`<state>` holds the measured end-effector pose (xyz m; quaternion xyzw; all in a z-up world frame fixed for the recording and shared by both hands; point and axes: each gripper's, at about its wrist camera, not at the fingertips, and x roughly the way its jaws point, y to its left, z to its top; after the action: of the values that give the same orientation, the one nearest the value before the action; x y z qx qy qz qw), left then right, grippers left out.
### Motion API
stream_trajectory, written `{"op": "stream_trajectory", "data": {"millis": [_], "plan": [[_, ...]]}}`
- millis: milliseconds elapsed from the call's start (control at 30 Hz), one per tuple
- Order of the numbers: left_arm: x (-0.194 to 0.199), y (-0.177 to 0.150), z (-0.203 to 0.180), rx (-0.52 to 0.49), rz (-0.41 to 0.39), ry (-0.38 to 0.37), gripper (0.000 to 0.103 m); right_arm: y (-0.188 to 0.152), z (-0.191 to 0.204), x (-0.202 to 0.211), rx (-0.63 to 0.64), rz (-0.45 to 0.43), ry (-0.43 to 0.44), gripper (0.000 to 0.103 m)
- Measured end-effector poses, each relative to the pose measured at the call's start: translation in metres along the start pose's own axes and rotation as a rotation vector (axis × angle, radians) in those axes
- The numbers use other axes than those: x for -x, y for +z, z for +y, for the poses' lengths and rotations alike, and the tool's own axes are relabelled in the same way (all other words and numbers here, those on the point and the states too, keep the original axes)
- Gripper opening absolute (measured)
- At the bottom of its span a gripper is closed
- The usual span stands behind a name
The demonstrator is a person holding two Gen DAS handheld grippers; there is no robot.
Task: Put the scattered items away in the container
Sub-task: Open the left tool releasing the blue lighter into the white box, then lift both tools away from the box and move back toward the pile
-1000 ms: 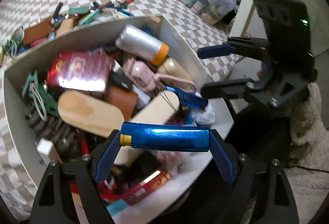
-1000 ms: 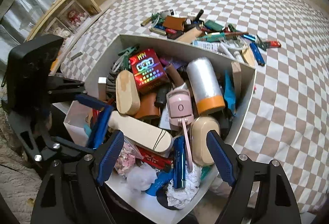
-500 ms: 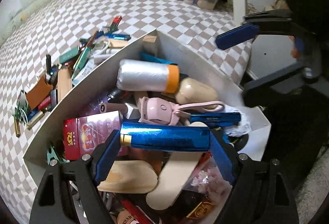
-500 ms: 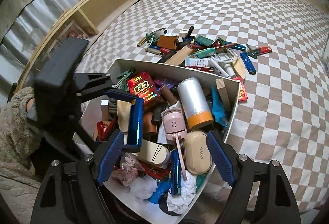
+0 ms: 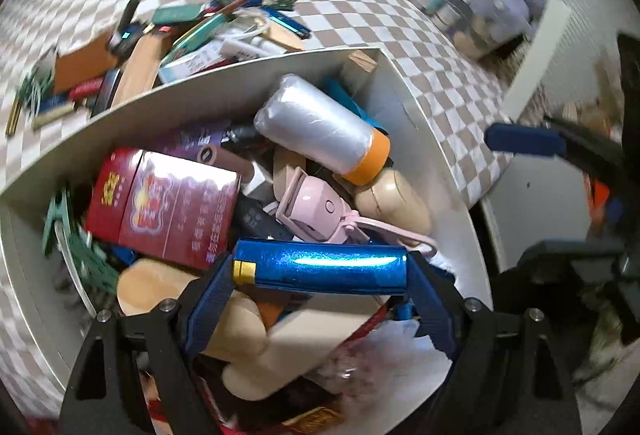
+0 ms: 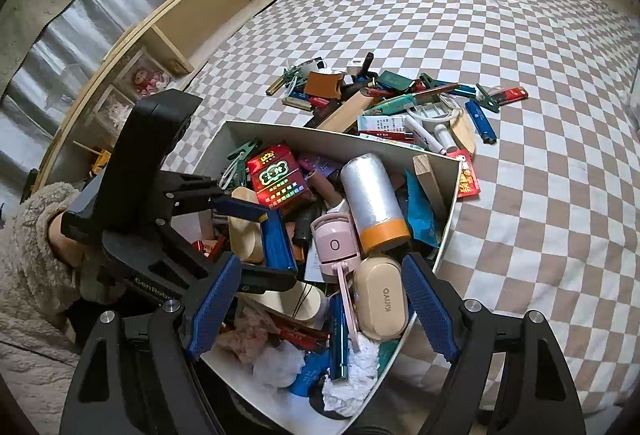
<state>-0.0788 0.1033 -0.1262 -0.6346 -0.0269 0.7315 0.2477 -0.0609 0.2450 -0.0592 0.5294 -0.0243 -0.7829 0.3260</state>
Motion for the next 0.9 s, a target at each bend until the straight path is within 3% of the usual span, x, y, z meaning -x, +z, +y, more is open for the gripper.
{"op": "stream_trajectory", "data": {"millis": [267, 400, 467, 900], "plan": [[-0.003, -0.002, 0.004, 0.159, 0.007, -0.011, 0.085, -0.002, -0.001, 0.001, -0.005, -0.001, -0.002, 0.083], [0.002, -0.001, 0.008, 0.239, -0.026, -0.028, 0.098, -0.002, -0.005, 0.004, -0.020, -0.010, -0.002, 0.083], [0.004, 0.000, 0.007, 0.233, -0.034, -0.011, 0.102, -0.002, -0.007, 0.005, -0.026, -0.016, -0.002, 0.083], [0.018, -0.012, 0.013, 0.162, -0.048, 0.052, 0.102, -0.003, -0.001, 0.002, -0.015, -0.016, -0.009, 0.083]]}}
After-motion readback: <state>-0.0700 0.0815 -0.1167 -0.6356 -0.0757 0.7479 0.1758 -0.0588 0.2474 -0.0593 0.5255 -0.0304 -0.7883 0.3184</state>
